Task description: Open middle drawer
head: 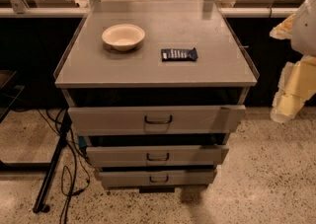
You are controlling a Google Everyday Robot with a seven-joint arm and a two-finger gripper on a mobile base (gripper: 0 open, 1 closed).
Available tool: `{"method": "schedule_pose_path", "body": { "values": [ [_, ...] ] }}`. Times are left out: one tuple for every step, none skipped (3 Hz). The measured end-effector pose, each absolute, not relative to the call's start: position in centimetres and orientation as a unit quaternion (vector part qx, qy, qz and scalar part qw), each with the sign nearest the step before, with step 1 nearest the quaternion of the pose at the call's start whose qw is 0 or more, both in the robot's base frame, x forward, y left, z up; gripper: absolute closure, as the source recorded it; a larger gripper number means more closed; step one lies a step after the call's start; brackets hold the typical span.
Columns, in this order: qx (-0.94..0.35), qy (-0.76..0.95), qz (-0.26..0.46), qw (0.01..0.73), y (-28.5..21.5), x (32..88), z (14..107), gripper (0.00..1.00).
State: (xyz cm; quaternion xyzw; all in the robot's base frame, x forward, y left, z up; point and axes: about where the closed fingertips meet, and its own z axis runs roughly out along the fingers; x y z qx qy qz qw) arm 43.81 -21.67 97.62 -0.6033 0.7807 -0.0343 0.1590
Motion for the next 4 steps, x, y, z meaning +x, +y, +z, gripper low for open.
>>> {"method": "schedule_pose_path", "body": {
  "values": [
    [-0.605, 0.778, -0.03, 0.166, -21.6, 43.9, 97.8, 0.0],
    [-0.627, 0.758, -0.001, 0.183, -20.4, 42.6, 96.0, 0.0],
    [-0.653, 0.728, 0.037, 0.203, -18.4, 39.9, 92.5, 0.0],
    [-0.671, 0.713, 0.059, 0.194, -16.6, 35.5, 86.4, 0.0]
  ]
}}
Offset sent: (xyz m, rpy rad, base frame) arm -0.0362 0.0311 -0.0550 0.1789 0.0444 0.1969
